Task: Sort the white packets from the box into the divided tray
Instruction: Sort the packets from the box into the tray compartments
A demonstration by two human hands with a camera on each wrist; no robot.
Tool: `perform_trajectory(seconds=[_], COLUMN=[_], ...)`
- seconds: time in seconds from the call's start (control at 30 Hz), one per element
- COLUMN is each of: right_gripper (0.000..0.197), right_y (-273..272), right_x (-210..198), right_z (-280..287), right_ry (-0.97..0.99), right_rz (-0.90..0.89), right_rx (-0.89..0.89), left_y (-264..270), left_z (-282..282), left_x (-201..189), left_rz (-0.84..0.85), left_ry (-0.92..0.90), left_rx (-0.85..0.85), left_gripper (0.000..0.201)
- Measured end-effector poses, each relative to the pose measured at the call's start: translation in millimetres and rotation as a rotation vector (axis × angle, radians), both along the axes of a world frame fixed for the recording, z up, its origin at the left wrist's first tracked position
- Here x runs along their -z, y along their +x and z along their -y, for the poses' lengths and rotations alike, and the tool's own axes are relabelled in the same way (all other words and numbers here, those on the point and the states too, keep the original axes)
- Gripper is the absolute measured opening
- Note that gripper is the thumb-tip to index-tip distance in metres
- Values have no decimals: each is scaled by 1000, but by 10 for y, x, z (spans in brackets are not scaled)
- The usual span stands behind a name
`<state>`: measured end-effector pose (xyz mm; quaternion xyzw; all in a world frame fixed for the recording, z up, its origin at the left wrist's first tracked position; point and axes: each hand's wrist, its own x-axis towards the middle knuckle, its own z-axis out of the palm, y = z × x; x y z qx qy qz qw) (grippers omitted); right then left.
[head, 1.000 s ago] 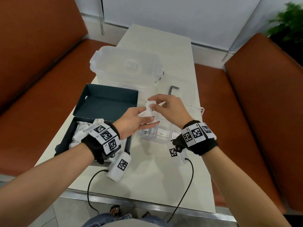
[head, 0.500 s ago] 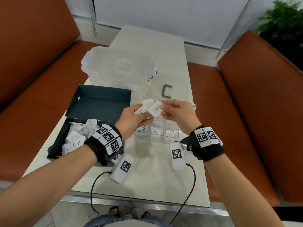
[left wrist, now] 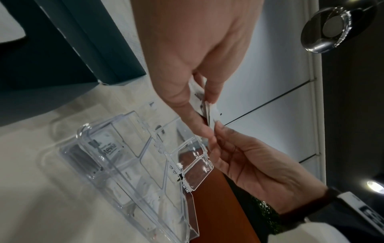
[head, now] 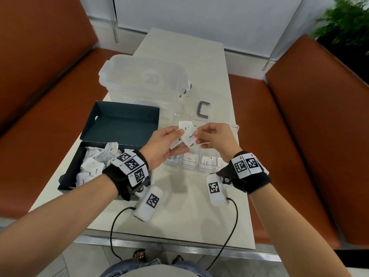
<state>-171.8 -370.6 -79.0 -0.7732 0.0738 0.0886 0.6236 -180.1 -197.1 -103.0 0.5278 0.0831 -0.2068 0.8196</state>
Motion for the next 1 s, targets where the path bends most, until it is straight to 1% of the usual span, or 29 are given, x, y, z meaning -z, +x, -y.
perform_trajectory(seconds=[0.13,0.2,0.27,0.33,0.47,0.63,0.73,0.87,1.0], right_gripper=[15,14,12,11,9,9,12,19,29], right_y=[48,92,154,207,238,262,256,232,234], right_x=[-29,-20,14,79,273,472,557,659,741], right_z=[108,225,376,516,564,408,322,254,271], right_ry=[-36,-103,-241,-419,-690,-902,-1062,-1282,-1342], right_rz=[31,69,99,103,23,-90,-129,-97,-106], right_rx=[-5,26,67,63,-108,-263,-299,-339,-392], left_y=[12,26,32,32,29,4,-5,-5,-7], left_z=[27,30,28,29,47,64,53,24,3], left_x=[12,19,22,23,42,63,62,62,74], left_rz=[28,24,20,17,9,1,-2,-7,-14], left_ry=[33,29,27,31,38,35,31,27,18], left_rx=[20,20,18,17,10,11,2,-11,-14], left_gripper=[24,23,22,20,12,10,10,12,14])
